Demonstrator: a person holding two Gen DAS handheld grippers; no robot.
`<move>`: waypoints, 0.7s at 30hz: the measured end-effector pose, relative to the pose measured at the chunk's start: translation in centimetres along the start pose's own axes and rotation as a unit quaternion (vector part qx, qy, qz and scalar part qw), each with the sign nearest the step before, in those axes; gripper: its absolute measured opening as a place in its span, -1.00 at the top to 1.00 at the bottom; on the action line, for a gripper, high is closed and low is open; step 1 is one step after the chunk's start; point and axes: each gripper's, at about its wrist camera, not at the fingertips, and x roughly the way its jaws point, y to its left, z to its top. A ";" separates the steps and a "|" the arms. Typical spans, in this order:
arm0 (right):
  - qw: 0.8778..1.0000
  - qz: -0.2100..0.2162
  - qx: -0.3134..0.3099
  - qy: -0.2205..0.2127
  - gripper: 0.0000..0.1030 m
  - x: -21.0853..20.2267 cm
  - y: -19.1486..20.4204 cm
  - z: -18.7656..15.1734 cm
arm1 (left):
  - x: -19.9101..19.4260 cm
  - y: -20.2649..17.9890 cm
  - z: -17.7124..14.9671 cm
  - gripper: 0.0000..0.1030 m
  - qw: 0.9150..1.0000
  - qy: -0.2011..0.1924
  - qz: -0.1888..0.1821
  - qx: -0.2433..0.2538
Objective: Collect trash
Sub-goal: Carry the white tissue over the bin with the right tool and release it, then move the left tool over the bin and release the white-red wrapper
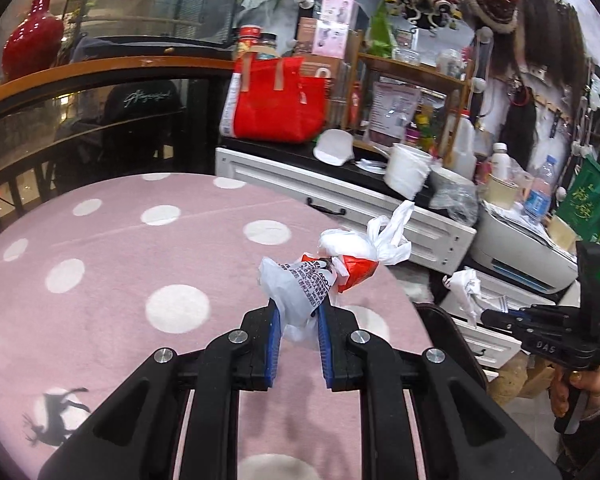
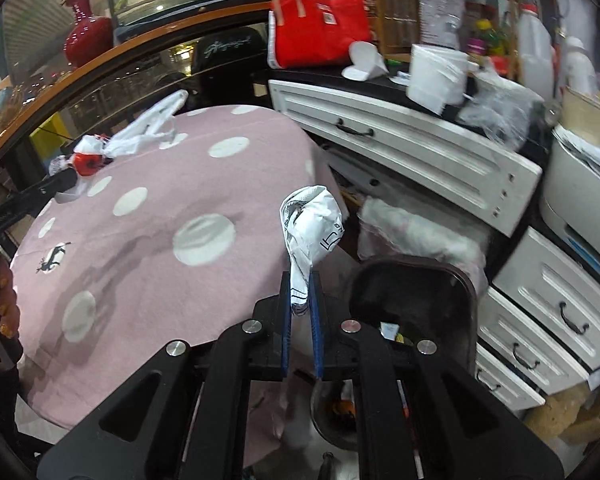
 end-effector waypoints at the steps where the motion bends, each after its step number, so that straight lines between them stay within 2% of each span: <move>1: 1.000 -0.006 0.006 0.004 0.82 0.0 -0.7 -0.6 | 0.0 -0.7 -0.2 0.68 1.000 0.001 -0.007 0.002; 5: 0.999 -0.027 0.032 0.032 0.82 1.2 -3.1 -2.7 | 0.4 -3.4 -0.9 0.69 0.999 0.009 -0.037 0.006; 11: 0.992 -0.049 0.078 0.086 0.82 5.4 -6.9 -5.5 | 1.8 -7.6 -1.8 0.69 0.997 0.028 -0.071 0.026; 17: 0.982 -0.061 0.120 0.135 0.82 9.5 -10.1 -8.5 | 3.5 -10.6 -2.8 0.68 0.994 0.053 -0.088 0.037; 21: 0.976 -0.064 0.141 0.154 0.81 10.8 -11.0 -10.0 | 4.4 -12.2 -3.4 0.68 0.992 0.065 -0.098 0.045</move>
